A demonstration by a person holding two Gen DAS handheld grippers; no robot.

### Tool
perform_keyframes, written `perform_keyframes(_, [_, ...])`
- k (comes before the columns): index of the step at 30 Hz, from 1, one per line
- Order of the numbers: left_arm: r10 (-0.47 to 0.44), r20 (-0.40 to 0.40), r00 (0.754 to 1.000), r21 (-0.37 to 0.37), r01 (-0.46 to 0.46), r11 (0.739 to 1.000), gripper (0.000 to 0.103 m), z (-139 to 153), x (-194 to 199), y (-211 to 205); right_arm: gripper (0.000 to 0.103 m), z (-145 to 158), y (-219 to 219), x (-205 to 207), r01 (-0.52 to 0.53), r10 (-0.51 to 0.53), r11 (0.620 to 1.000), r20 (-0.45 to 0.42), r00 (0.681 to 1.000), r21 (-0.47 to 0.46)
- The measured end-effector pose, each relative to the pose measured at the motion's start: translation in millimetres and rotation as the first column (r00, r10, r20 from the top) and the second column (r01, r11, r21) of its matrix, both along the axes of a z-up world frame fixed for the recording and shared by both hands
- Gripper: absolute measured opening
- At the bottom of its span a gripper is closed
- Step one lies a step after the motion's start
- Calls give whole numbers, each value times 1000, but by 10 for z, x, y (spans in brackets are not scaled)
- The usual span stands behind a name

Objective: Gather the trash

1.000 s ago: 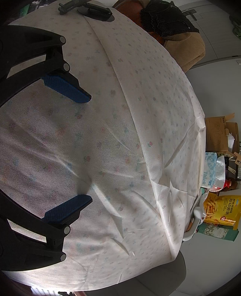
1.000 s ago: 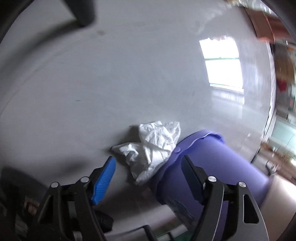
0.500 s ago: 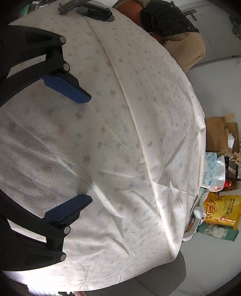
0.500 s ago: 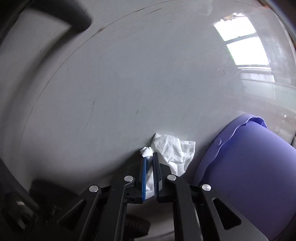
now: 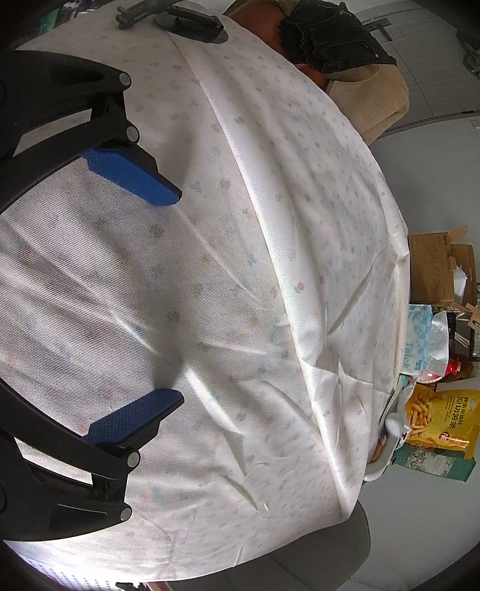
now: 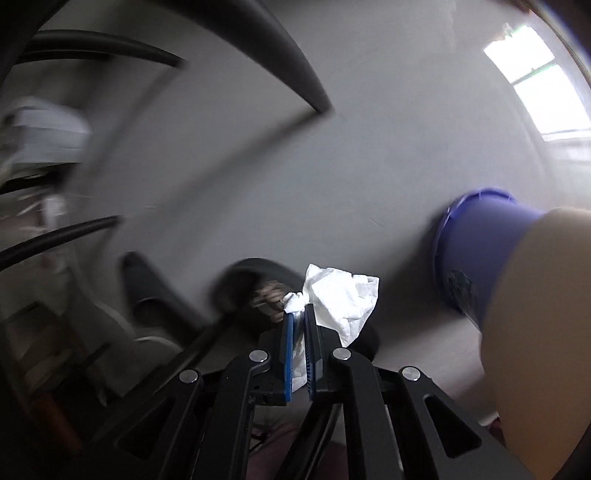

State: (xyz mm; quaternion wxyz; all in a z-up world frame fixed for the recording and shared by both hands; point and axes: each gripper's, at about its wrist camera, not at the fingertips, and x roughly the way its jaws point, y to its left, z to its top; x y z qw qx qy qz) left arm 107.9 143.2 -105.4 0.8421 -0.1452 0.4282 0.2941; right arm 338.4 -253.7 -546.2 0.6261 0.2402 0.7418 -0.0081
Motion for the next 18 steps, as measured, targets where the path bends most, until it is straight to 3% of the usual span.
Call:
perform_keyframes(2, [0,0,1000,0,0,1000,99,0,0,2,6,553,-78,-81,16,-17,1000,77,997,22])
perform_keyframes(8, [0,0,1000,0,0,1000,99,2,0,3,7,1819,-563,-287,17,-29,999,256,966,48])
perform_keyframes(12, [0,0,1000,0,0,1000,99,0,-1,0,7,2799,-874,-508,-21,-3,998,425,905,52])
perform_keyframes(15, [0,0,1000,0,0,1000,99,2,0,4,7,3253,-1301,-809,14,-15,1000,480,877,7])
perform_keyframes(18, [0,0,1000,0,0,1000,99,0,-1,1,10,3395,-1666,-1118,18,50,990,458,887,-142])
